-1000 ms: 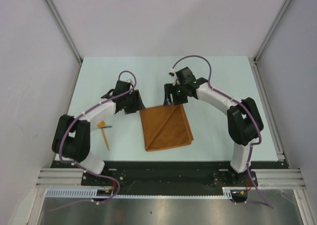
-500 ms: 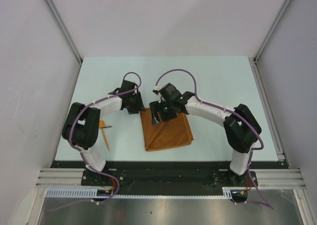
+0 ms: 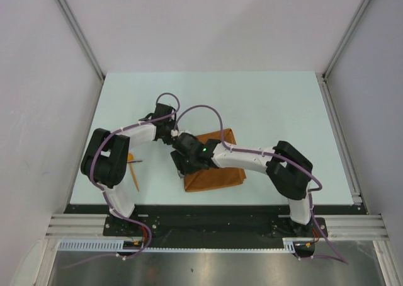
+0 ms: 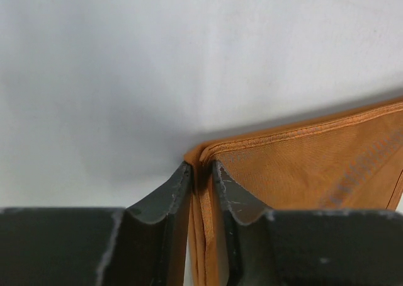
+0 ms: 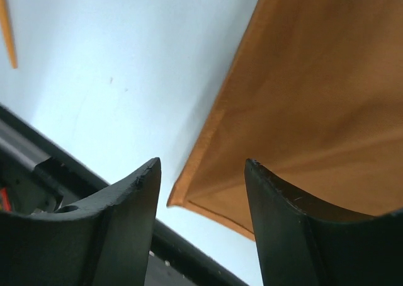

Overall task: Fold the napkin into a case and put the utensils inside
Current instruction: Pick up the upper triangle-folded napkin from the center of the board, then turn over the upper triangle folded napkin at the center of the board, then smooth out the lower triangle-folded napkin at the center of the board.

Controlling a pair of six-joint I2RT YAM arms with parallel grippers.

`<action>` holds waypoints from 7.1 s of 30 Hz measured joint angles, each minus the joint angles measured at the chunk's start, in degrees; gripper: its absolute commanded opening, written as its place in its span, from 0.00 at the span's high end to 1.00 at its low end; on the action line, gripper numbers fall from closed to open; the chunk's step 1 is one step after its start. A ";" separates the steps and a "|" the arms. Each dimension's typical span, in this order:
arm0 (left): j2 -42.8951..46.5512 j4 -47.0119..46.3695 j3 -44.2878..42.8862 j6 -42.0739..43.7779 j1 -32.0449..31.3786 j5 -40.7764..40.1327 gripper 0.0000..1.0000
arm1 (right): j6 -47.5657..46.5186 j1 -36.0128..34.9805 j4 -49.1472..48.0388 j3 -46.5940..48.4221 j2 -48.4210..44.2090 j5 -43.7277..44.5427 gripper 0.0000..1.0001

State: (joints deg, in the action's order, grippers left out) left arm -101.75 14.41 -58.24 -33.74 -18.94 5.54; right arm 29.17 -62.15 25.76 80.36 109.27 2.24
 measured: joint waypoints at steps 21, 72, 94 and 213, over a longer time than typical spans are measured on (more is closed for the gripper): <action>-0.15 -1.51 0.55 -2.27 -0.37 -0.46 0.84 | 0.61 -8.79 8.72 6.88 8.90 13.70 0.54; 10.32 0.76 1.18 -5.22 1.51 2.89 1.00 | -5.01 -9.11 5.97 4.26 0.98 10.91 1.00; 35.26 4.68 -5.46 -4.37 6.08 -1.64 1.00 | 5.01 0.11 -30.40 -4.35 -11.39 -20.79 1.00; -8.59 1.05 -11.80 -0.98 -46.58 -17.33 0.72 | 2.67 54.12 -23.21 -19.04 1.84 -32.68 1.00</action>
State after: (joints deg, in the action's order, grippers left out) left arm -110.34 15.46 -70.04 -34.72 -65.52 -11.79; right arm 31.83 -8.03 2.55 61.32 111.11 -30.44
